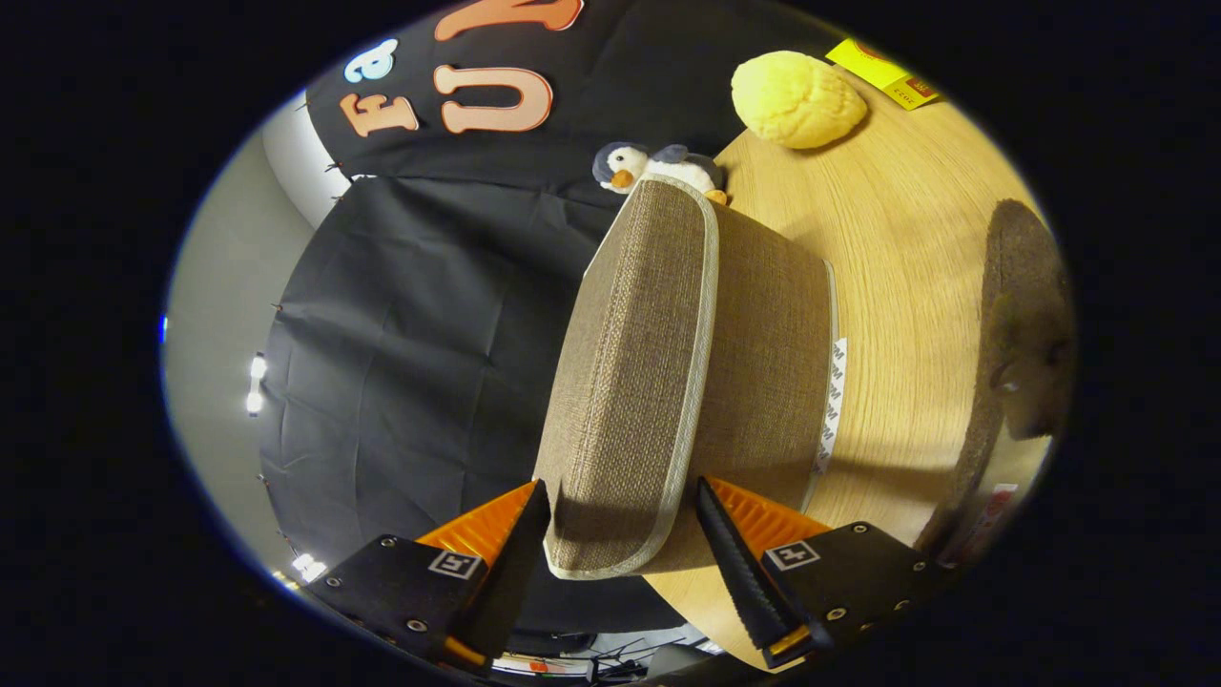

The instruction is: Open the storage box then place both shoes into the box .Put the left shoe in first, then the right shoe, with the right side of both shoes facing outward in a uniform manner.

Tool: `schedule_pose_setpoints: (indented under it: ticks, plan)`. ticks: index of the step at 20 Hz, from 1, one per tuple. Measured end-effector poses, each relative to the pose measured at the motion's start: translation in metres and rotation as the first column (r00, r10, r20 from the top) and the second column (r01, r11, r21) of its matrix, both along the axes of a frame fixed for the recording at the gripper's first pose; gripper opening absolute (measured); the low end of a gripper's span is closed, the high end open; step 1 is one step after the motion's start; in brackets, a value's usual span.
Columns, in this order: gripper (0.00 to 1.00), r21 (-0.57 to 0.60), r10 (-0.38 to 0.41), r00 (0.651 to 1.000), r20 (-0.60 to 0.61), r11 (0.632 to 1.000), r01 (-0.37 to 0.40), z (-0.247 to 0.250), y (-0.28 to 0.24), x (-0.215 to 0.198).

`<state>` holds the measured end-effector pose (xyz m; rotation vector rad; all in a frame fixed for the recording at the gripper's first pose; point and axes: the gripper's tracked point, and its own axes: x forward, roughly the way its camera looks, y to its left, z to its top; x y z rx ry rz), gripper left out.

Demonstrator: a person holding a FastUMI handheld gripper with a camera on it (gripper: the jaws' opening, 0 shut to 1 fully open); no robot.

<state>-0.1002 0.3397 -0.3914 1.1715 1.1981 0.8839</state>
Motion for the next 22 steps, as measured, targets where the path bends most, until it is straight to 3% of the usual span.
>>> schedule_pose_setpoints:
  ticks: [4,7,9,10,15,18,22]
  plan:
    - [0.76,0.054,-0.028,1.0,-0.007,0.998,0.028,0.013,-0.007,0.005]
    - [0.7,0.124,-0.05,0.999,-0.014,0.991,0.051,0.033,-0.011,0.01]
    - [0.53,0.152,-0.111,0.994,0.021,0.983,0.107,0.052,-0.013,0.025]
    - [0.45,0.151,-0.103,0.994,0.042,0.984,0.096,0.056,-0.011,0.028]
    - [0.33,0.201,-0.084,0.99,0.109,0.978,0.061,0.097,0.009,0.035]
    - [0.2,0.205,-0.092,0.982,0.167,0.977,0.056,0.116,0.018,0.038]
    - [0.19,0.16,-0.063,0.965,0.254,0.987,0.022,0.15,0.053,0.045]
